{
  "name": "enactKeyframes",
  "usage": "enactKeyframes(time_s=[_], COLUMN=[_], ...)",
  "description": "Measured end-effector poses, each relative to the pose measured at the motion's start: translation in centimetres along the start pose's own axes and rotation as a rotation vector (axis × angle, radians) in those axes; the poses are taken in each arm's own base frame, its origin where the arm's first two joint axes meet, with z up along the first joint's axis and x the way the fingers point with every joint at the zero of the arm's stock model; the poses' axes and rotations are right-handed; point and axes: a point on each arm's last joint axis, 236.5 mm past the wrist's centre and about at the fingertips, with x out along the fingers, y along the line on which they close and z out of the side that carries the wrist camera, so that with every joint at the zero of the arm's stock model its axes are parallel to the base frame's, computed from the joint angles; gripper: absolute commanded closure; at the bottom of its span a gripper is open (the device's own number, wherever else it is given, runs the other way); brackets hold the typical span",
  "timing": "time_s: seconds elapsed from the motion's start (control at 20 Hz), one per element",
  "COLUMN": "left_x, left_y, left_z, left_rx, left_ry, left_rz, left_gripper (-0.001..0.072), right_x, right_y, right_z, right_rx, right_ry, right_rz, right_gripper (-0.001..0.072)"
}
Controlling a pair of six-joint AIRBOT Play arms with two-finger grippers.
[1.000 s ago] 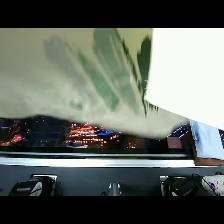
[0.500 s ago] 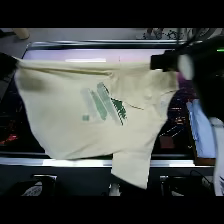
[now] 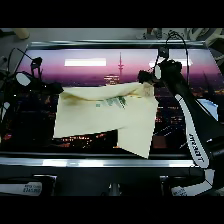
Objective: Fold the shirts.
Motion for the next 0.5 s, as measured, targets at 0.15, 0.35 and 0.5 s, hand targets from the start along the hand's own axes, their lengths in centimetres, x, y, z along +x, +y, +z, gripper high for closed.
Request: enactKeyframes(time_s=[0.15, 0.35, 0.5], left_x=[-2.7, -7.4, -7.2], left_y=[2.1, 6.7, 7.8], left_z=[-0.5, -5.3, -12.8], left_rx=[-0.009, -0.140, -0.229], left_ry=[0.098, 0.257, 0.408], left_rz=[0.026, 0.074, 0.070], left_gripper=[0.0010, 0.0124, 0.0123], right_x=[-2.4, -4.4, -5.0], right_y=[-3.0, -10.0, -12.1], right_z=[1.3, -2.6, -8.2], right_rx=[-0.015, 0.001, -0.018], right_ry=[0.023, 0.279, 0.507], right_rz=[-0.009, -0.020, 0.021], right_gripper=[0.0150, 0.0159, 0.0159])
